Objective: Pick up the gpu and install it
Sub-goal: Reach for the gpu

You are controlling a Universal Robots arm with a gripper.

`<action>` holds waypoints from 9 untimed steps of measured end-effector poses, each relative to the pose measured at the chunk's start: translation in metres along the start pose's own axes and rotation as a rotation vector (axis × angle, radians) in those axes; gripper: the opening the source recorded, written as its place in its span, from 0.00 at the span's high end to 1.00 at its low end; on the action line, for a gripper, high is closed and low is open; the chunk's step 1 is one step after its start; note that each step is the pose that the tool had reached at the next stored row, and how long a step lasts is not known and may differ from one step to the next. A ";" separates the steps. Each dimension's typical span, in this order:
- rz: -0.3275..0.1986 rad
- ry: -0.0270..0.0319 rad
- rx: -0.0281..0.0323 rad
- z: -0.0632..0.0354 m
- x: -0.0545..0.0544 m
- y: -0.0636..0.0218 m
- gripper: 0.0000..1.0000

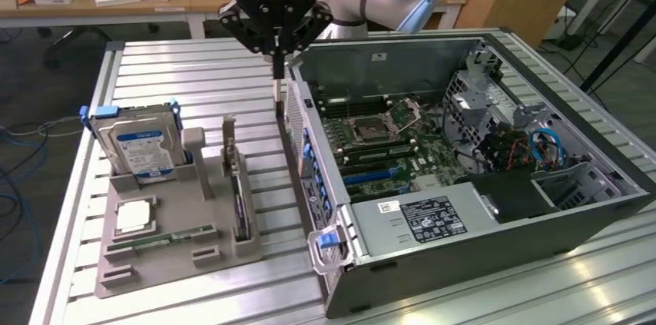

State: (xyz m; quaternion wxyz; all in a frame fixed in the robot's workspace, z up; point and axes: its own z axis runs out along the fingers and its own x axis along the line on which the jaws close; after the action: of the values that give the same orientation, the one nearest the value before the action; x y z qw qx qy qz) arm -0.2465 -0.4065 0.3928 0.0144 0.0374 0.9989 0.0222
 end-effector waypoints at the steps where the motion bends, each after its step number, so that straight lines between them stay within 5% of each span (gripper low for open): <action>1: 0.000 0.0000 0.0001 -0.0002 0.004 -0.0008 0.89; 9: 0.000 -0.0002 0.0000 -0.0009 0.035 -0.0058 0.89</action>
State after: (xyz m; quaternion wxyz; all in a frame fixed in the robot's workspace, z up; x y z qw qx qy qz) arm -0.2819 -0.4096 0.3924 0.0145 0.0374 0.9989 0.0222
